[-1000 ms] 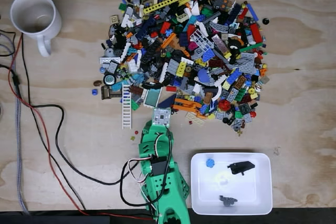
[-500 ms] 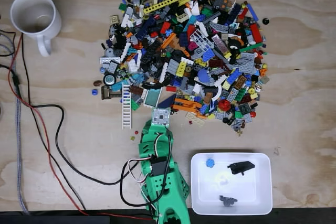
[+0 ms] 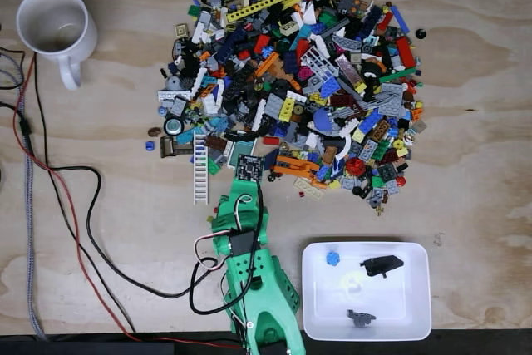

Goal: Find the closest Lego and put it in the bin.

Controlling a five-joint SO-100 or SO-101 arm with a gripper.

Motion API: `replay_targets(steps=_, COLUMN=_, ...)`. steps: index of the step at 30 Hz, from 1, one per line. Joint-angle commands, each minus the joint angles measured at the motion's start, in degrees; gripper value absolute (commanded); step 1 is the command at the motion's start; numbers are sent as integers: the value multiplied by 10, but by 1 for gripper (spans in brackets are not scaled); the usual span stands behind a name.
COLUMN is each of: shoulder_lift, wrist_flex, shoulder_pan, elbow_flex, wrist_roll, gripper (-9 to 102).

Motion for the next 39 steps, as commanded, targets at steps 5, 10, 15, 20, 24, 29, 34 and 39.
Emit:
replay_targets(steps=5, shoulder_lift=-184, wrist_flex=-66, shoulder_pan=-159, elbow_flex=-144, wrist_roll=138, gripper=5)
replay_targets(steps=10, shoulder_lift=-271, wrist_flex=-121, shoulder_pan=-180, elbow_flex=-127, wrist_roll=152, gripper=6)
replay_targets(steps=15, shoulder_lift=-310, wrist_flex=-153, shoulder_pan=-181, elbow_flex=-125, wrist_roll=149, gripper=7)
replay_targets(steps=20, shoulder_lift=-344, wrist_flex=-178, shoulder_pan=-184, elbow_flex=-124, wrist_roll=148, gripper=8)
replay_targets(steps=24, shoulder_lift=-356, wrist_flex=-185, shoulder_pan=-176, elbow_flex=-124, wrist_roll=138, gripper=10)
replay_targets(steps=29, shoulder_lift=-361, wrist_flex=-185, shoulder_pan=-169, elbow_flex=-127, wrist_roll=117, gripper=10)
replay_targets(steps=34, shoulder_lift=-346, wrist_flex=-117, shoulder_pan=-154, elbow_flex=-175, wrist_roll=93, gripper=14)
replay_targets(steps=39, shoulder_lift=-339, wrist_flex=-83, shoulder_pan=-140, elbow_flex=-193, wrist_roll=65, gripper=16)
